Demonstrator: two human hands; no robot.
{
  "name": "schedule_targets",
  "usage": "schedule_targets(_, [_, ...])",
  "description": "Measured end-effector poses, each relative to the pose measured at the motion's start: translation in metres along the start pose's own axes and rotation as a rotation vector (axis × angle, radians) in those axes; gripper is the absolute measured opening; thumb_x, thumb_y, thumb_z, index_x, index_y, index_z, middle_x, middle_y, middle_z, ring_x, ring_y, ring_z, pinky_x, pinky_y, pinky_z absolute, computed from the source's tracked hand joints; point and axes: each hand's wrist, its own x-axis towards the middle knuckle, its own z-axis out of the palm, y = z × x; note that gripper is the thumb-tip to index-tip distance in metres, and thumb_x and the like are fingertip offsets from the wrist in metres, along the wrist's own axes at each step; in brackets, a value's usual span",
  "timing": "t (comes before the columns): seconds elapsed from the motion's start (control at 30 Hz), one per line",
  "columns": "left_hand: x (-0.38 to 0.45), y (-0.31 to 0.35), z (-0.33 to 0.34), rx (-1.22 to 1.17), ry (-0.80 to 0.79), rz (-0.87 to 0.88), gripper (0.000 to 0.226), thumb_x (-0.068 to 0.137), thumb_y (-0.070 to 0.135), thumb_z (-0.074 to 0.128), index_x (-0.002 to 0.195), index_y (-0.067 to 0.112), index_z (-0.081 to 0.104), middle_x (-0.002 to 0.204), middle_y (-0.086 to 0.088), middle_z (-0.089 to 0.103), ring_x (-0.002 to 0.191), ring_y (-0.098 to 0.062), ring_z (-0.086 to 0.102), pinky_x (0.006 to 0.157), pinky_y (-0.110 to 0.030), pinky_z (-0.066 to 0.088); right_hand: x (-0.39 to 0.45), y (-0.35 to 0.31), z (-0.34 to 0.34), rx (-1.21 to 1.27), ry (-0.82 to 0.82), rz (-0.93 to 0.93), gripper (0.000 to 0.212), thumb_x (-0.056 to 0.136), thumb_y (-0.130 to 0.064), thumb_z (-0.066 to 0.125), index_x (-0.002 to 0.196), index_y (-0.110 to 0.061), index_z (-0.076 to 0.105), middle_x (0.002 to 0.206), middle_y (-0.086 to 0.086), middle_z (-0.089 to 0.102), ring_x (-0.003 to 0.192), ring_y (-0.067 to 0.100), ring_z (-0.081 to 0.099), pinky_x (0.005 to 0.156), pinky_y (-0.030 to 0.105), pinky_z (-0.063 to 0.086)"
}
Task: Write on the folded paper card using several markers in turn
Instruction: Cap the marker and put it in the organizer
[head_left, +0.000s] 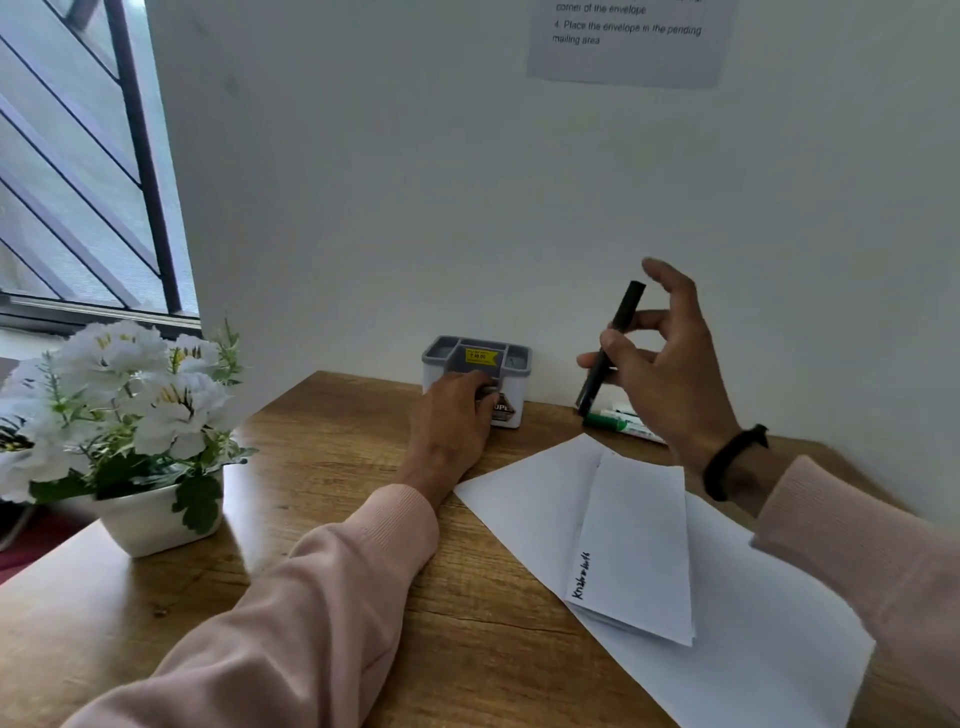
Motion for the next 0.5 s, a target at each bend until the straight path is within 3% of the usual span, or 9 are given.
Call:
schedule_targets(0.13, [0.000,-0.002,0.001,-0.009,0.020,0.007,0.022,0.099,0.034,0.062,0.117,0.024,0.071,0.119,-0.003,0.071,0.102,-0.021,0.066,0.074,-0.028,0.047,0.027,0.009,0.032,-0.027,0.078,-0.027,0.055,0.103,-0.003,0.063,0.148,-0.028,0.044,0.111,-0.001,0.066,0.080,0.015,0.082,0.084,0.039,0.067])
schedule_targets(0.27, [-0.001,-0.002,0.001,-0.024,0.041,0.015,0.024,0.100,0.033,0.061,0.120,0.024,0.071,0.121,-0.004,0.071,0.103,-0.021,0.066,0.080,-0.035,0.056,0.041,0.017,0.056,-0.058,0.196,-0.070,0.048,0.099,-0.004,0.068,0.139,-0.020,0.047,0.107,0.005,0.072,0.080,0.017,0.080,0.077,0.023,0.065])
schedule_targets(0.37, [-0.001,-0.002,0.002,-0.028,0.052,0.023,0.024,0.100,0.032,0.061,0.120,0.024,0.070,0.121,-0.005,0.071,0.102,-0.022,0.066,0.080,-0.036,0.056,0.047,0.023,0.066,-0.070,0.258,-0.096,0.045,0.097,-0.006,0.072,0.134,-0.018,0.049,0.103,0.005,0.073,0.073,0.000,0.075,0.065,0.006,0.054])
schedule_targets(0.43, [-0.002,-0.002,0.004,-0.027,0.065,0.026,0.025,0.100,0.032,0.062,0.122,0.024,0.071,0.122,-0.005,0.071,0.103,-0.022,0.067,0.080,-0.035,0.055,0.049,0.027,0.072,-0.071,0.268,-0.103,0.043,0.097,-0.007,0.074,0.130,-0.016,0.049,0.099,0.002,0.071,0.067,-0.012,0.071,0.062,0.005,0.052])
schedule_targets(0.5, [-0.001,-0.003,0.004,-0.028,0.070,0.023,0.027,0.099,0.033,0.062,0.124,0.024,0.070,0.124,-0.005,0.071,0.105,-0.022,0.067,0.082,-0.035,0.055,0.048,0.031,0.077,-0.095,0.240,-0.116,0.042,0.096,-0.006,0.075,0.128,-0.016,0.049,0.098,0.002,0.071,0.067,-0.013,0.070,0.062,0.005,0.053])
